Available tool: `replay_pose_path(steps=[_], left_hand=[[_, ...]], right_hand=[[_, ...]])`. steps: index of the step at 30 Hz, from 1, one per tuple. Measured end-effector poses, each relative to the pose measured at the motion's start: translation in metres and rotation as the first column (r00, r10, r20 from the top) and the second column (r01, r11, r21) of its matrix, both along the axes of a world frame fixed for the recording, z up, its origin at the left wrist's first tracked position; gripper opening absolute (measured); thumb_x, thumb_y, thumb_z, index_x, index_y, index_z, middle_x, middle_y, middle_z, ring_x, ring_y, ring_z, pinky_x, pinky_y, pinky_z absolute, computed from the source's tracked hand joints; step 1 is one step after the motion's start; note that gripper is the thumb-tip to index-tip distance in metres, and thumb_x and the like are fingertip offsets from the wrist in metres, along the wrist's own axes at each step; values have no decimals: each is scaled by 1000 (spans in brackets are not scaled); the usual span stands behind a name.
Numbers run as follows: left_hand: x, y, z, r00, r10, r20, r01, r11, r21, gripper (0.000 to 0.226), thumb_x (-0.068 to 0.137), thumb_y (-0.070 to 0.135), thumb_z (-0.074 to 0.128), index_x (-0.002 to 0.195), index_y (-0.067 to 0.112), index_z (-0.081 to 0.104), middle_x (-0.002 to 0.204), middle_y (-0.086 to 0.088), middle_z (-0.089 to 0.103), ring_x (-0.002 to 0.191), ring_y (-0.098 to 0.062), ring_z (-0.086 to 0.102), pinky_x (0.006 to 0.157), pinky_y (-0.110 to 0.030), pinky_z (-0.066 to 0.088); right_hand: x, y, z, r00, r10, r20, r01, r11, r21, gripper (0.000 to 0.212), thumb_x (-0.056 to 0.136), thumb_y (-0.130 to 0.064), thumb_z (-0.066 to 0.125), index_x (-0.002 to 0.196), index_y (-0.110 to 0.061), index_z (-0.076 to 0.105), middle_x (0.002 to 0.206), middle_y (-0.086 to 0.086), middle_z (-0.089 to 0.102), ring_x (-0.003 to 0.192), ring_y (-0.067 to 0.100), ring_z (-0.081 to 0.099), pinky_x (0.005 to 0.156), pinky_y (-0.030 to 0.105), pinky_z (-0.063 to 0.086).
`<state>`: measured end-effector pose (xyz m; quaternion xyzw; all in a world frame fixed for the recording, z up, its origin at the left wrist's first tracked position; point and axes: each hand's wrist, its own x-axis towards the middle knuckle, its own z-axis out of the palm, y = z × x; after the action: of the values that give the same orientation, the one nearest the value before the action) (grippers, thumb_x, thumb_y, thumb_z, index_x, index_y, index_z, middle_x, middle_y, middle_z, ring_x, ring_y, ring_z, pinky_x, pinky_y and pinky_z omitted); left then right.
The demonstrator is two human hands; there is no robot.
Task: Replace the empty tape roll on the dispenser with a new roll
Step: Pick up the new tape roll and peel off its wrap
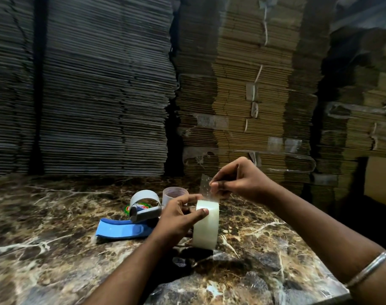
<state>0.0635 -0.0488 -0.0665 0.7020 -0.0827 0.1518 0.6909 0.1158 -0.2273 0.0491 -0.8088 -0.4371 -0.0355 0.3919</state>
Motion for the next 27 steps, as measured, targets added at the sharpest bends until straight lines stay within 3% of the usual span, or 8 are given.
replay_pose_path(steps=[3, 8, 16, 19, 21, 23, 27], left_hand=[[-1, 1, 2, 1000, -14, 0, 14, 1000, -3, 38, 84, 14, 71, 121, 16, 62, 63, 5, 71, 62, -7, 68, 51, -30, 53], [-4, -3, 5, 999, -32, 5, 32, 999, 13, 35, 86, 7, 67, 121, 9, 58, 45, 11, 61, 47, 2, 59, 40, -20, 46], [-2, -1, 4, 999, -48, -17, 48, 999, -3, 40, 85, 10, 69, 123, 11, 57, 43, 12, 54, 46, 3, 57, 41, -21, 46], [-3, -1, 5, 998, -52, -36, 51, 998, -28, 42, 85, 15, 71, 124, 14, 59, 60, 7, 64, 61, -8, 64, 47, -25, 49], [-3, 0, 5, 996, -67, -55, 64, 996, -67, 43, 84, 18, 72, 125, 15, 60, 82, -11, 69, 76, -22, 65, 55, -30, 51], [-2, 1, 5, 995, -81, -60, 75, 992, -99, 41, 83, 19, 72, 123, 17, 61, 96, -18, 73, 80, -21, 68, 58, -32, 53], [-4, 0, 7, 995, -81, -51, 77, 993, -84, 54, 73, 28, 77, 124, 19, 60, 87, -17, 67, 77, -18, 67, 51, -28, 51]], right_hand=[[-2, 0, 6, 1000, 0, 2, 0, 1000, -15, 9, 83, -5, 73, 90, 0, 76, 82, 14, 76, 76, 26, 74, 67, 32, 60], [-7, 0, 6, 998, 3, 59, -1, 1000, -22, 8, 82, -5, 74, 89, -2, 77, 80, 11, 77, 73, 24, 74, 68, 37, 62], [-8, -2, 6, 998, 37, 55, -37, 999, -1, 8, 82, -4, 73, 87, 0, 77, 80, 12, 77, 74, 25, 74, 70, 43, 62], [-10, -3, 7, 998, 44, 45, -45, 999, 24, 7, 81, -2, 73, 87, 0, 77, 78, 13, 76, 72, 25, 74, 68, 36, 61], [-10, -2, 8, 998, 41, 55, -44, 998, 53, 7, 80, -3, 74, 86, 1, 77, 78, 14, 76, 72, 28, 74, 66, 35, 61], [-9, -2, 9, 998, 40, 54, -45, 995, 90, 9, 79, -3, 75, 86, 3, 76, 79, 18, 76, 73, 32, 74, 67, 37, 62], [-9, -3, 9, 999, 48, 17, -49, 992, 120, 10, 79, -3, 74, 86, 4, 75, 80, 20, 75, 75, 35, 74, 69, 40, 62]])
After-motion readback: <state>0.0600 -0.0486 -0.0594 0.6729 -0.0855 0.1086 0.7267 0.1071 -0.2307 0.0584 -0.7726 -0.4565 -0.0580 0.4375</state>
